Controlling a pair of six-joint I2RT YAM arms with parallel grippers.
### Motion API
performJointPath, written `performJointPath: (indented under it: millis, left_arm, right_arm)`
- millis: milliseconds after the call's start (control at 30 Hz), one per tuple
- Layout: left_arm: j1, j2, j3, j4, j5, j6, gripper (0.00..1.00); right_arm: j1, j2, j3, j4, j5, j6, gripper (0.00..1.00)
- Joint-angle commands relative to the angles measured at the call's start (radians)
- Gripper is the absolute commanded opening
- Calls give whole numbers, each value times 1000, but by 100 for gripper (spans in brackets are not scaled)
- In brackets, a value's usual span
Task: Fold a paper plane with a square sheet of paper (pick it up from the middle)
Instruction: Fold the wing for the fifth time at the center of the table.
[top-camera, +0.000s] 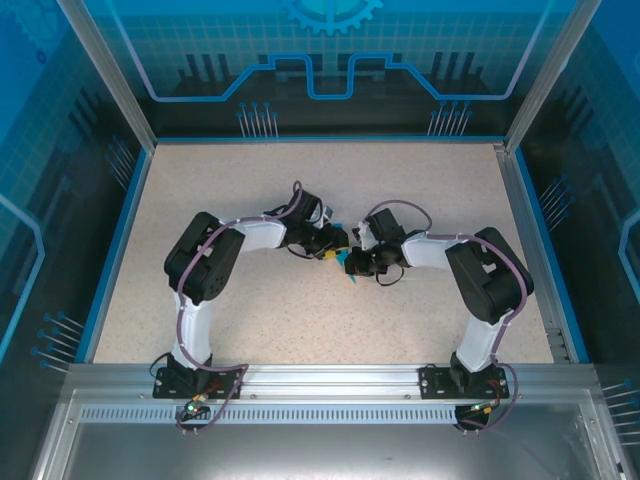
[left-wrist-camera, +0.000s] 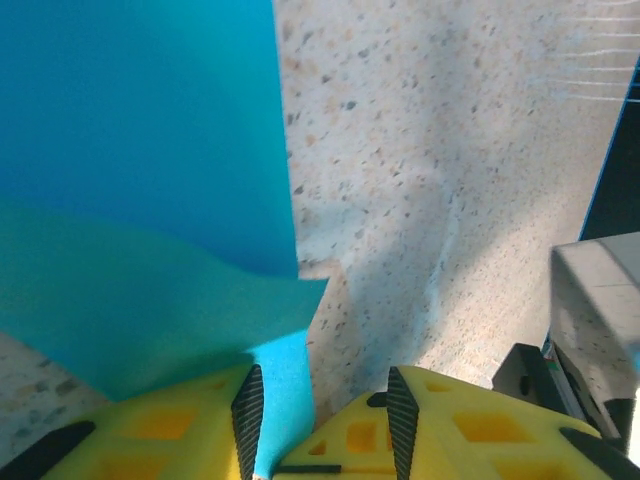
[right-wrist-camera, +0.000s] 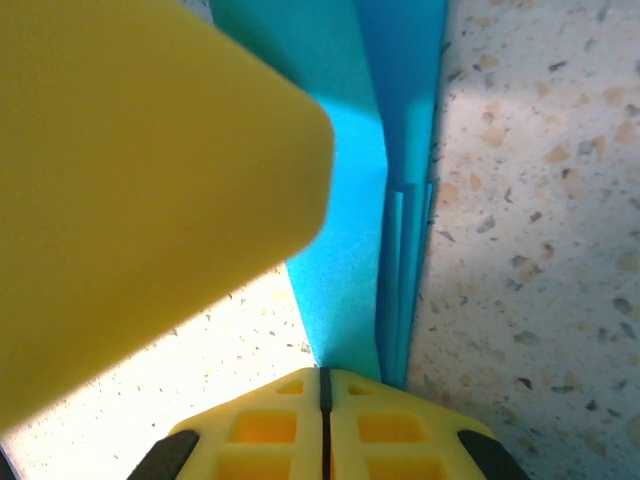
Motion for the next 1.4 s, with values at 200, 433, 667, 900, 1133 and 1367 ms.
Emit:
performJointPath:
  millis: [200,433,667,900,1133,1367]
  left_arm:
    - [53,-107,-1,-15,-10,252,42]
    - [64,-101,-8,-19,-18,368,42]
    - [78,-81,-19,-20,-42,396,42]
    - [83,-37,13,-25,-61,397,42]
    - [87,-9,30,-25,-89,395,42]
    - [89,16,50,-35,-115,389,42]
  right_arm:
    - [-10,53,-44,-96,45,-12,7]
    - [-11,68,-36,-98,37,-9,7]
    - [-11,75,-31,-101,30,-10,7]
    - [-11,90,-23,-101,20,-10,7]
    - [-11,98,-23,-99,18,-10,7]
    - [-11,100,-25,-102,19,-13,7]
